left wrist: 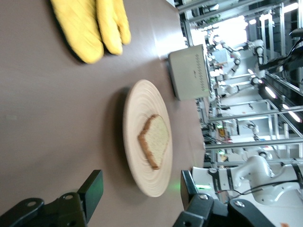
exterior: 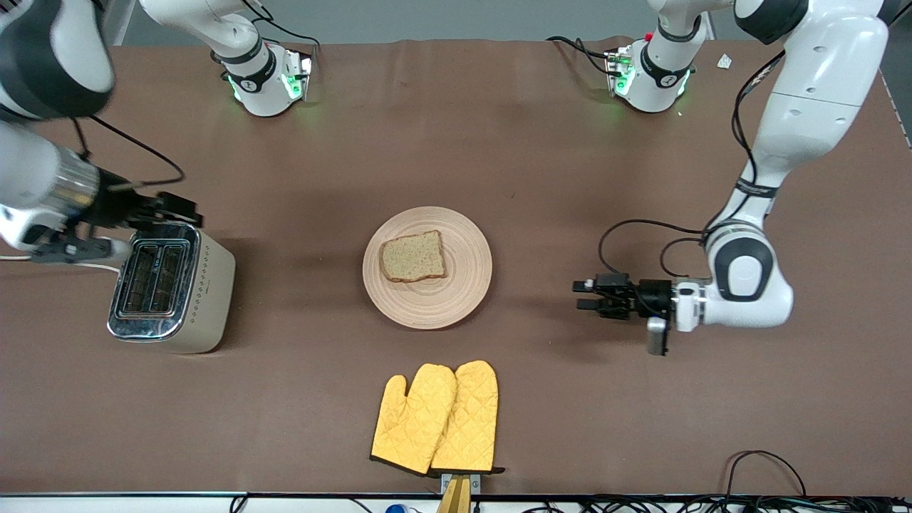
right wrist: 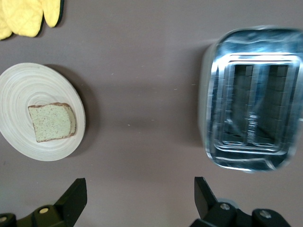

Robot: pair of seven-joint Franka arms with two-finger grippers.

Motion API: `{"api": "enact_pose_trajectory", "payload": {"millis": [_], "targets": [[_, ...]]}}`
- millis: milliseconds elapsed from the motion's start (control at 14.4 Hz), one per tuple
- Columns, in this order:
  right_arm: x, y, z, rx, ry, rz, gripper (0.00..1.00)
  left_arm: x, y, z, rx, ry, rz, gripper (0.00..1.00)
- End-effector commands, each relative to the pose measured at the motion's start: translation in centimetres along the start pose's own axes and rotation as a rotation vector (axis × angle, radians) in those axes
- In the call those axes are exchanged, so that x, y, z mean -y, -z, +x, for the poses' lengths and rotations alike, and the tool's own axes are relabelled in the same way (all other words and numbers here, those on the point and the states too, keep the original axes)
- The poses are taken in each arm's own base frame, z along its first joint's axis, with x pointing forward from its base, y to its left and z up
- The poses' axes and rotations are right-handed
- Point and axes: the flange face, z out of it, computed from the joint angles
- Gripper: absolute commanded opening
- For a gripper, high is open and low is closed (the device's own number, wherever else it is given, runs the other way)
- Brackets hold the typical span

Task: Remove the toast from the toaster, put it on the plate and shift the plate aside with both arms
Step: 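Retract the right gripper while the left gripper reaches the plate rim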

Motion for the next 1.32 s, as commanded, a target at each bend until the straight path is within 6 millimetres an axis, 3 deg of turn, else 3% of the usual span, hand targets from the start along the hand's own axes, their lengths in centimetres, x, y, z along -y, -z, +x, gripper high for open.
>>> {"api": "enact_pose_trajectory", "payload": {"millis": [0,208,347,556,833,1042,1250], "targets": [[-0.4,4.8,-0.8,-0.022,0.0,-0.102,1.0,-0.4,-5.4,-1.4,0.004,0.024,-0.059,0.73],[-2.5,8.5,-2.0,-0.041,-0.01,-0.129,1.0,0.4,-9.4,-2.8,-0.004,0.06,-0.107,0.7],[-3.9,8.6,-2.8,0.005,0.011,-0.125,1.0,2.0,-11.7,-3.8,-0.027,0.098,-0.125,0.67],[-4.4,11.1,-5.2,-0.035,0.007,-0.168,1.0,2.9,-13.5,-4.3,-0.063,0.14,-0.113,0.63],[-5.4,11.1,-6.3,-0.05,-0.018,-0.156,1.0,3.2,-15.7,-4.7,-0.085,0.176,-0.052,0.57],[-3.6,10.9,-5.7,-0.069,0.018,-0.173,1.0,3.4,-16.9,-5.1,-0.086,0.177,-0.003,0.55],[-3.9,10.7,-5.6,-0.063,0.011,-0.169,1.0,3.5,-17.5,-5.3,-0.086,0.176,0.023,0.52]]}}
